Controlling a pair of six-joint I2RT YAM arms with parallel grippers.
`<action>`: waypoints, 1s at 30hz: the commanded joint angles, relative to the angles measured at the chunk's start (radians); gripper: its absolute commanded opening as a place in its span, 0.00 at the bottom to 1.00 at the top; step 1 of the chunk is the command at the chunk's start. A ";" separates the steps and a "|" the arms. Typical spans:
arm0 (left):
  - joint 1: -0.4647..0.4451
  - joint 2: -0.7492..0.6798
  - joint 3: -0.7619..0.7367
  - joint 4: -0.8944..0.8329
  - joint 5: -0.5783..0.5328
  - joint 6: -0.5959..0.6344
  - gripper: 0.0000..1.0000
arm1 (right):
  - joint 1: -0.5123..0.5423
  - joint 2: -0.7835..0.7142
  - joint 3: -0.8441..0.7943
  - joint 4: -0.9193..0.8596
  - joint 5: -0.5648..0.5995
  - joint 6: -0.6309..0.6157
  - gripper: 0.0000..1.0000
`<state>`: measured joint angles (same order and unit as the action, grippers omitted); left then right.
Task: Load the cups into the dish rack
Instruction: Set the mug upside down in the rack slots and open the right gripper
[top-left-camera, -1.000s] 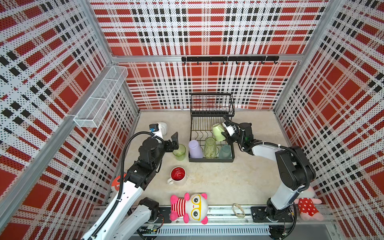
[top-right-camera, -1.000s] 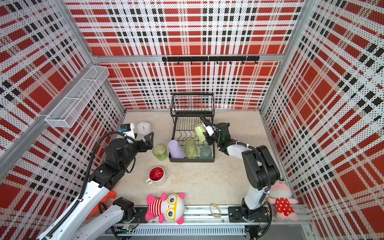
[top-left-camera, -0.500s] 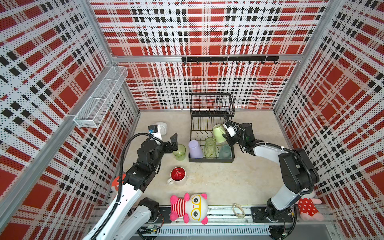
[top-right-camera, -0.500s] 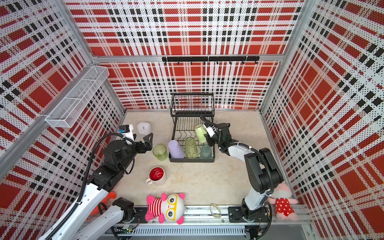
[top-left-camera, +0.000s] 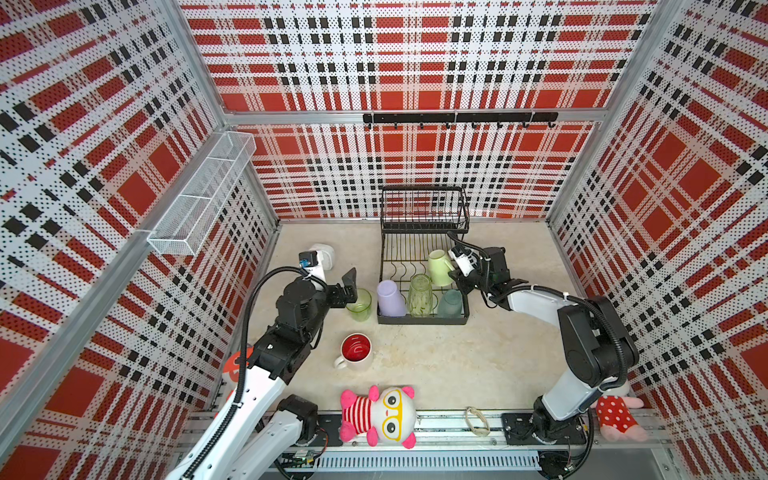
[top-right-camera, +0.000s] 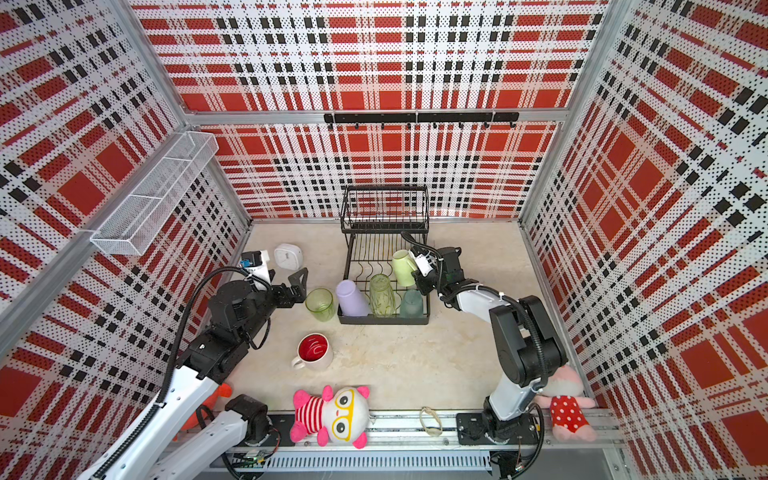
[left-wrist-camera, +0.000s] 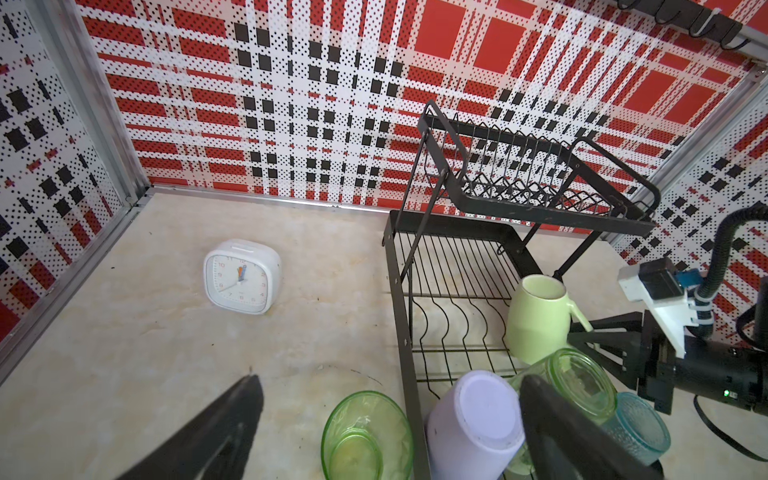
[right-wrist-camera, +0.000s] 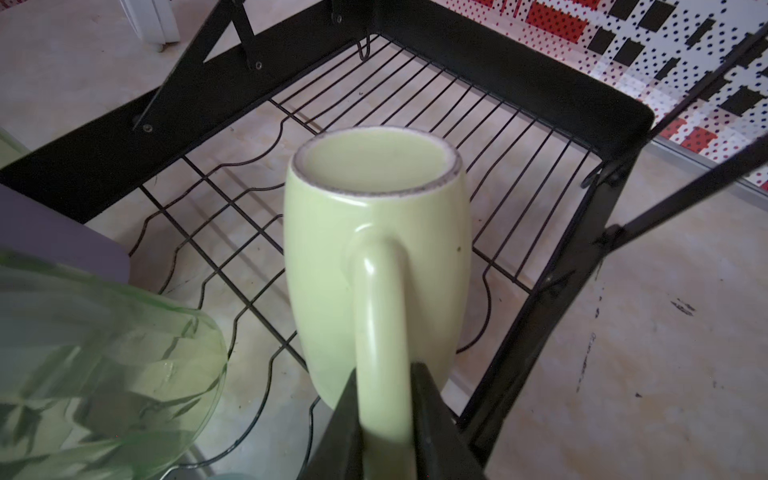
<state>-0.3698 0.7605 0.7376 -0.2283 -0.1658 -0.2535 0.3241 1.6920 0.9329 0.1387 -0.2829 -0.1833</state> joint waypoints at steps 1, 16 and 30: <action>0.011 0.008 0.009 0.023 0.009 0.013 0.98 | -0.011 -0.037 -0.012 -0.043 0.011 -0.019 0.21; 0.012 0.013 0.000 0.043 0.025 0.011 0.98 | -0.016 -0.058 -0.029 -0.060 -0.008 -0.023 0.23; 0.012 -0.001 0.001 0.040 0.020 0.011 0.98 | -0.017 -0.105 -0.074 -0.028 -0.023 0.010 0.09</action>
<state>-0.3695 0.7738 0.7376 -0.2092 -0.1535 -0.2539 0.3119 1.6314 0.8715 0.0753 -0.2863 -0.1814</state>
